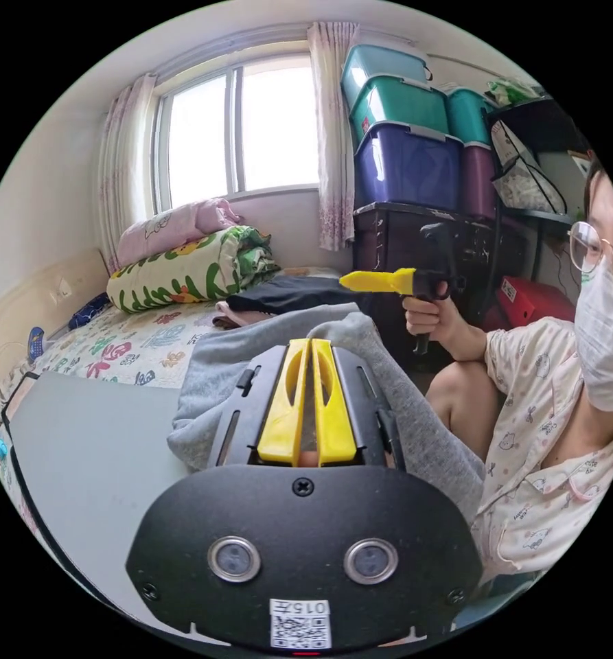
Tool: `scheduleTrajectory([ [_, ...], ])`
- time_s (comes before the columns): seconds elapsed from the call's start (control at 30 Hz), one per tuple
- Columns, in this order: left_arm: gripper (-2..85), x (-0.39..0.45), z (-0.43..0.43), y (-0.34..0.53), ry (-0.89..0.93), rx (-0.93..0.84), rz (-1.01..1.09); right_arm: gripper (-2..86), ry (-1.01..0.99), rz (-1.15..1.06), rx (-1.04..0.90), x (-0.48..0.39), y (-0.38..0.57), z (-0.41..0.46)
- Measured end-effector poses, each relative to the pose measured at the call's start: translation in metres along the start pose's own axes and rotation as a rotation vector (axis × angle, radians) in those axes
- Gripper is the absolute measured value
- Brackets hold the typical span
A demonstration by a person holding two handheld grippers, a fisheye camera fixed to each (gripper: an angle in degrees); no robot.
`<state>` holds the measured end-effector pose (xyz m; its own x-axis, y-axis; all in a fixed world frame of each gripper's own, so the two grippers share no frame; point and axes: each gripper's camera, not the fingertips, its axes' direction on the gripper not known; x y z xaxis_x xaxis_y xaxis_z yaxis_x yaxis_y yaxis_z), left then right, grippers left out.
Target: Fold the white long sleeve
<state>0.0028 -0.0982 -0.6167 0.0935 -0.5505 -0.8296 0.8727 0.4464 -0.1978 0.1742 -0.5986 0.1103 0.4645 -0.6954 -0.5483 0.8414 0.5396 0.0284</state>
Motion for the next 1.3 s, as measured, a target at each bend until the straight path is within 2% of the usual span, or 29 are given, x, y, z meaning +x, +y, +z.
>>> scheduleTrajectory([
  [0.1, -0.2, 0.021, 0.026, 0.016, 0.016, -0.007, 0.006, 15.9, -0.077, 0.102, -0.171, 0.043, -0.01, 0.029],
  [0.13, -0.2, 0.027, 0.039, 0.02, 0.036, -0.023, 0.0, 14.0, -0.109, 0.126, -0.262, 0.055, -0.012, 0.048],
  [0.2, -0.2, 0.037, 0.057, 0.027, 0.079, -0.042, 0.001, 7.0, -0.161, 0.111, -0.289, 0.07, -0.017, 0.056],
  [0.37, -0.1, 0.057, 0.065, 0.049, 0.138, -0.005, 0.017, 4.8, -0.116, 0.1, -0.072, 0.113, -0.053, -0.023],
  [0.5, 0.4, 0.023, 0.055, 0.067, -0.045, 0.044, -0.017, 4.7, 0.024, 0.098, 0.154, 0.146, -0.07, -0.12],
  [0.57, 1.7, -0.035, 0.083, 0.092, -0.141, -0.009, -0.155, 4.6, 0.144, 0.136, 0.303, 0.169, -0.071, -0.182],
  [0.73, 6.7, -0.161, 0.193, 0.168, -0.176, -0.248, -0.506, 4.4, 0.205, 0.365, 0.514, 0.232, -0.057, -0.27],
  [0.83, 9.3, -0.207, 0.245, 0.214, -0.054, -0.218, -0.684, 4.4, 0.281, 0.402, 0.5, 0.256, -0.059, -0.281],
  [1.07, 12.4, -0.228, 0.335, 0.291, 0.133, -0.298, -0.832, 4.5, 0.311, 0.345, 0.464, 0.285, -0.079, -0.284],
  [1.2, 10.9, -0.223, 0.339, 0.326, 0.207, -0.296, -0.849, 4.6, 0.294, 0.347, 0.468, 0.292, -0.086, -0.283],
  [1.3, 6.7, -0.197, 0.332, 0.348, 0.264, -0.254, -0.873, 4.4, 0.32, 0.337, 0.465, 0.287, -0.093, -0.28],
])
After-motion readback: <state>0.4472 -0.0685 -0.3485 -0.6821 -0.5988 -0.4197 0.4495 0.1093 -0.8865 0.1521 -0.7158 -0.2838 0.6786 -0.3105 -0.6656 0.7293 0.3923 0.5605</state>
